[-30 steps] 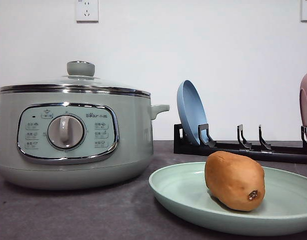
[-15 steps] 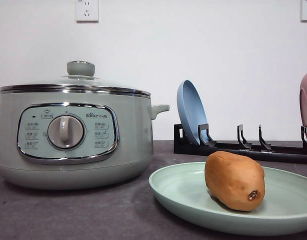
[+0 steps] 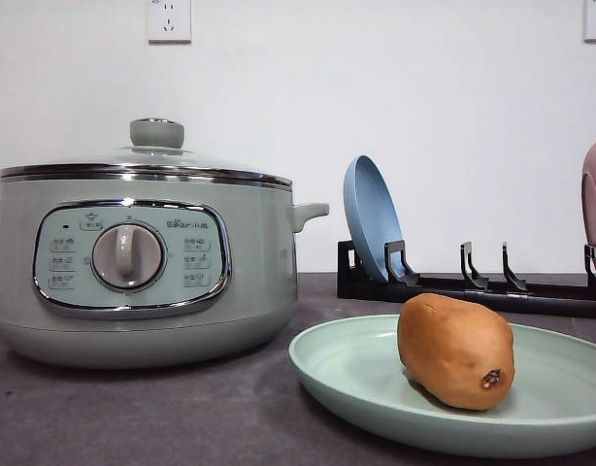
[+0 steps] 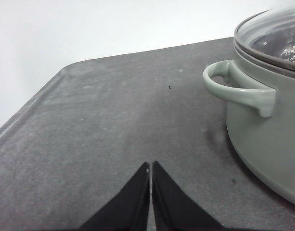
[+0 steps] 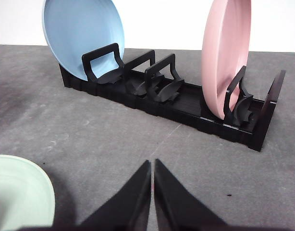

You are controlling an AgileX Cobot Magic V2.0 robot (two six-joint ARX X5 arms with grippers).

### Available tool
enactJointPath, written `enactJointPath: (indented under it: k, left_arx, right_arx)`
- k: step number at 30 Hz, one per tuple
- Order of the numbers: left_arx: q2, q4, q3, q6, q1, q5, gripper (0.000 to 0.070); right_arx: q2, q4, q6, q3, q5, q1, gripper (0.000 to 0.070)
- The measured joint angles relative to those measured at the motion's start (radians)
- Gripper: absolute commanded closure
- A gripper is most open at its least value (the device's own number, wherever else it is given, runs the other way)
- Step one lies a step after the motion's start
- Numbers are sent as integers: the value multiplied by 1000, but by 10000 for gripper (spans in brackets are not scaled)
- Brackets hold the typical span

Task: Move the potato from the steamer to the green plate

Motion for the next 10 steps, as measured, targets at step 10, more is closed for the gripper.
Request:
enactJointPath:
  k: [10]
  left_arx:
    - [0, 0, 0, 0, 0, 0, 700]
  right_arx:
    - [0, 0, 0, 0, 0, 0, 700]
